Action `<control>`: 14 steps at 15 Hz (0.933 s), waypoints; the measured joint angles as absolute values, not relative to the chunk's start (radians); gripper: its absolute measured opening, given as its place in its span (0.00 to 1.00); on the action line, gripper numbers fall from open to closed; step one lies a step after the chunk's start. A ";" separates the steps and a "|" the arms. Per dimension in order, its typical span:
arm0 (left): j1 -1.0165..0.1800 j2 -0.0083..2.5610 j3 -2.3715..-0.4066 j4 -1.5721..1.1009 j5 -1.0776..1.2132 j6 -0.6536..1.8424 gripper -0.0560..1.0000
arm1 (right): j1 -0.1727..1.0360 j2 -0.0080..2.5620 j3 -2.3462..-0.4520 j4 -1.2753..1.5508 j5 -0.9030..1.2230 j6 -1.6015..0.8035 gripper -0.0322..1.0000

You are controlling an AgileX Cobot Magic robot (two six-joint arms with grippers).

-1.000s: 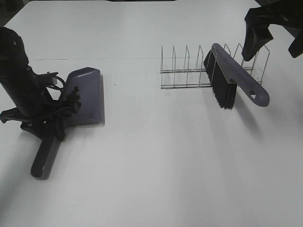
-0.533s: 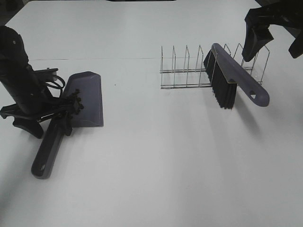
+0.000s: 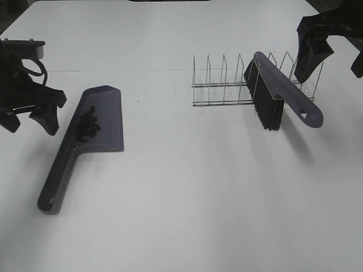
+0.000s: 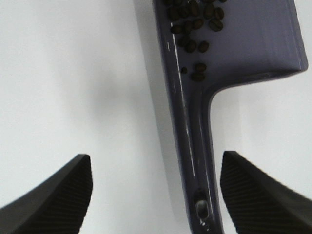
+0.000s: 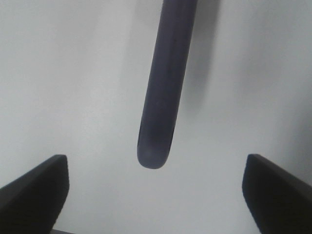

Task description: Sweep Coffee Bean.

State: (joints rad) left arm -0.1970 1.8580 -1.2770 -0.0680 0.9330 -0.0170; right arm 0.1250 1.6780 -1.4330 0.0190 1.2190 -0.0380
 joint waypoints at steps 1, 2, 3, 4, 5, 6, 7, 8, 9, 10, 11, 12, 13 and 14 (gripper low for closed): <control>-0.196 1.813 -1.249 -0.059 0.945 -0.017 0.67 | 0.125 1.661 -1.414 0.019 1.219 -0.038 0.88; -0.196 1.765 -1.209 -0.057 0.947 -0.017 0.67 | 0.125 1.628 -1.384 0.019 1.219 -0.038 0.88; -0.196 1.737 -1.182 -0.057 0.947 -0.017 0.67 | 0.125 1.605 -1.363 0.019 1.219 -0.038 0.88; -0.196 1.679 -1.118 -0.056 0.948 -0.017 0.67 | 0.125 1.555 -1.315 0.019 1.215 -0.038 0.88; -0.195 1.607 -1.056 -0.055 0.950 -0.017 0.67 | 0.125 1.489 -1.250 0.019 1.202 -0.038 0.88; -0.195 1.534 -0.991 -0.055 0.951 -0.017 0.67 | 0.125 1.423 -1.185 0.019 1.184 -0.038 0.88; -0.195 1.453 -0.922 -0.058 0.951 -0.017 0.67 | 0.125 1.343 -1.106 0.019 1.162 -0.038 0.88; -0.195 1.358 -0.856 -0.061 0.952 -0.025 0.67 | 0.125 1.270 -1.032 0.019 1.140 -0.038 0.88; -0.195 1.272 -0.798 -0.061 0.953 -0.044 0.67 | 0.125 1.186 -0.949 0.019 1.122 -0.038 0.88; -0.195 1.179 -0.744 -0.061 0.953 -0.066 0.67 | 0.125 1.113 -0.876 0.019 1.104 -0.038 0.88; -0.195 1.096 -0.689 -0.061 0.959 -0.075 0.67 | 0.125 1.038 -0.805 0.019 1.091 -0.038 0.88; -0.195 1.049 -0.665 -0.061 0.966 -0.079 0.67 | 0.125 0.995 -0.767 0.019 1.089 -0.038 0.88; -0.195 0.963 -0.628 -0.060 0.986 -0.085 0.67 | 0.125 0.910 -0.702 0.019 1.086 -0.038 0.88; -0.195 0.781 -0.578 -0.047 1.037 -0.086 0.67 | 0.125 0.748 -0.578 0.019 1.083 -0.038 0.88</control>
State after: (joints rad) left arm -0.1950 0.7810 -0.5780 -0.0470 1.0370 -0.0860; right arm 0.1250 0.7480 -0.5780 0.0190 1.0830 -0.0380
